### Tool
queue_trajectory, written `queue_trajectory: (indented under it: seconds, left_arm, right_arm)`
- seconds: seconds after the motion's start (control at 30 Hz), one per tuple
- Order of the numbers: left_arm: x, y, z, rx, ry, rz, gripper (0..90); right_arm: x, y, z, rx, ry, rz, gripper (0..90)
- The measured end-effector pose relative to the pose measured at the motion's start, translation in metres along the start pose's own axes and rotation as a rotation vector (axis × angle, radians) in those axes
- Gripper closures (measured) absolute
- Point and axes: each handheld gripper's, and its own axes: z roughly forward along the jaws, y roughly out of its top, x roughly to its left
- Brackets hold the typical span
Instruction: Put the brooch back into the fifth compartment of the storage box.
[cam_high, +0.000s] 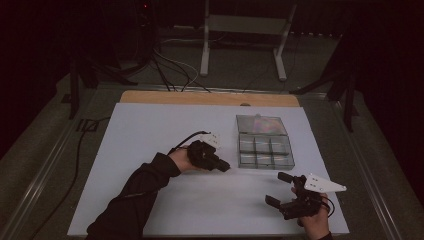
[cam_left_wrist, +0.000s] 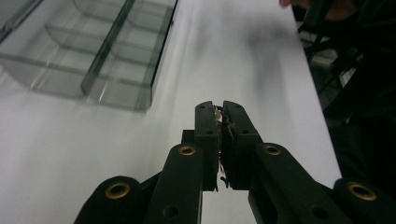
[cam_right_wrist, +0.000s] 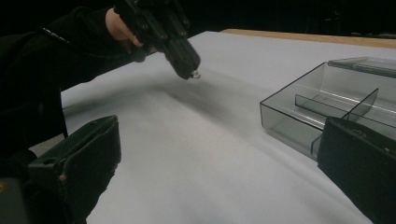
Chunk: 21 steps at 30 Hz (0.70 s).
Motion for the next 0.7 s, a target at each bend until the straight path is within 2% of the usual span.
queue_trajectory:
  seconds: [0.27,0.3,0.5,0.53,0.7]
  left_arm:
    - [0.008,0.018,0.019,-0.019,-0.023,-0.002,87.5]
    - [0.009,0.021,0.022,-0.023,-0.036,-0.005,87.5]
    - [0.012,0.036,0.036,-0.027,-0.038,0.009,87.3]
    - [0.013,0.038,0.038,-0.034,-0.049,-0.002,87.3]
    - [0.016,0.047,0.05,-0.039,-0.053,0.0,87.3]
  right_arm:
    - [0.0,0.0,0.0,0.0,0.001,0.0,0.0]
    - [0.0,0.0,0.0,0.0,0.002,0.0,0.0]
    - [0.0,0.0,-0.001,0.0,0.001,0.001,0.0]
    - [0.0,0.0,-0.001,-0.002,0.002,0.003,0.0]
    - [0.0,0.0,-0.001,-0.003,0.003,0.005,0.0]
